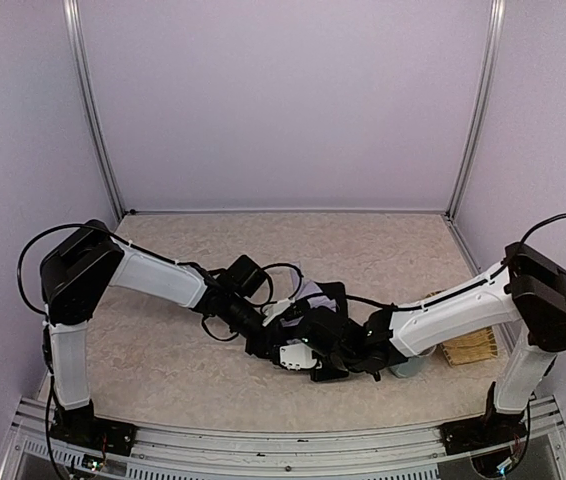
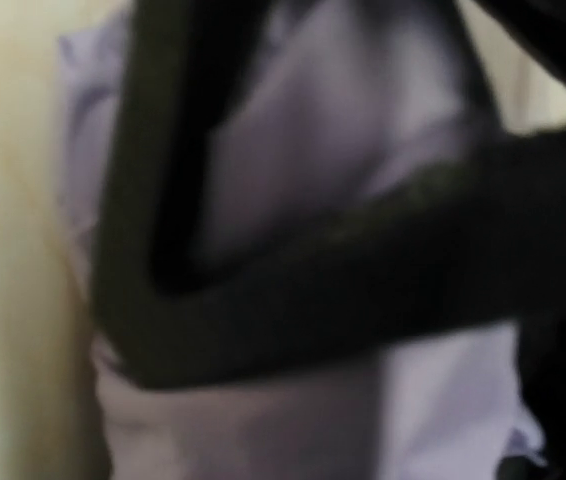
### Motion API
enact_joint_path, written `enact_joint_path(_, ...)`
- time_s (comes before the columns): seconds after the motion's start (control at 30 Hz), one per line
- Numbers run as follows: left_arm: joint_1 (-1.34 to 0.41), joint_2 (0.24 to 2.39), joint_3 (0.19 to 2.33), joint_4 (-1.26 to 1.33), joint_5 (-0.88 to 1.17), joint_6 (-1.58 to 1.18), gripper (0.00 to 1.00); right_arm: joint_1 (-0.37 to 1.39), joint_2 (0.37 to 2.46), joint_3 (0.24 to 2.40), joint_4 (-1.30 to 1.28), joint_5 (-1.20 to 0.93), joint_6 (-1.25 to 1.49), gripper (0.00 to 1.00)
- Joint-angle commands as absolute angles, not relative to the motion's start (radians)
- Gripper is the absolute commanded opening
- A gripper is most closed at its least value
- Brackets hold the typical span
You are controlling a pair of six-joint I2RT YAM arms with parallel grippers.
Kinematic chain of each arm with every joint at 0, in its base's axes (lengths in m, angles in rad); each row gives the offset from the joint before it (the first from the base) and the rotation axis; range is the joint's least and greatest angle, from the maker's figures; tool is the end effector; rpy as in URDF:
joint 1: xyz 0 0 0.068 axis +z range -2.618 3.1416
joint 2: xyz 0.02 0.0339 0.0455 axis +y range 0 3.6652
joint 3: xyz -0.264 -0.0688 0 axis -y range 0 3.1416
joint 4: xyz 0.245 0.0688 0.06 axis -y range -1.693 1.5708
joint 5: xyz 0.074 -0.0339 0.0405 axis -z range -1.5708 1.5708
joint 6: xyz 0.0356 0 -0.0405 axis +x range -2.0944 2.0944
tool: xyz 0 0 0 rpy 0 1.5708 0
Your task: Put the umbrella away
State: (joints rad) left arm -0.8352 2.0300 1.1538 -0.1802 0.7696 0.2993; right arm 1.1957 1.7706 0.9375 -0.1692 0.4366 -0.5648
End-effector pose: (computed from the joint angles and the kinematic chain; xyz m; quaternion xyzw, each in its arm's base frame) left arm 0.2426 -0.3050 0.1136 0.5622 0.7047 -0.4125 0.1312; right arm 0.1381 0.3097 0.1418 -0.6837 0.6437 -0.1127 0.3248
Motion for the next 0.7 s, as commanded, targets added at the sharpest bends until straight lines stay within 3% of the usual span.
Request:
enact_joint_path(0.0,-0.835,2.082,1.11,-0.398,0.771,0.278,0.0,1.157,1.832,0.932,-0.211,0.384,-0.561,0.59)
enact_joint_path(0.13,-0.833,2.055,1.102,-0.406,0.802,0.315,0.0,1.157,1.854,0.932,-0.232,0.371,-0.549,0.46)
enact_joint_path(0.3,-0.828,2.044,1.11,-0.429,0.827,0.344,0.0,1.157,1.848,0.947,-0.269,0.3,-0.53,0.21)
enact_joint_path(0.33,-0.83,2.024,1.102,-0.422,0.826,0.345,0.08,1.158,1.845,0.956,-0.288,0.279,-0.524,0.19)
enact_joint_path(0.37,-0.831,1.991,1.084,-0.394,0.816,0.335,0.22,1.158,1.841,0.962,-0.303,0.257,-0.515,0.16)
enact_joint_path(0.4,-0.831,1.945,1.059,-0.351,0.795,0.318,0.48,1.158,1.837,0.969,-0.32,0.23,-0.506,0.14)
enact_joint_path(0.43,-0.831,1.891,1.027,-0.293,0.763,0.302,0.92,1.158,1.833,0.975,-0.337,0.195,-0.495,0.12)
enact_joint_path(0.47,-0.831,1.827,0.989,-0.228,0.725,0.283,0.98,1.158,1.828,0.98,-0.35,0.16,-0.485,0.1)
enact_joint_path(0.57,-0.833,1.636,0.871,-0.046,0.584,0.243,0.99,1.157,1.828,0.999,-0.41,0.017,-0.448,0.07)
enact_joint_path(0.67,-0.868,1.428,0.727,0.16,0.253,0.204,0.99,1.157,1.849,1.02,-0.473,-0.074,-0.412,0.05)
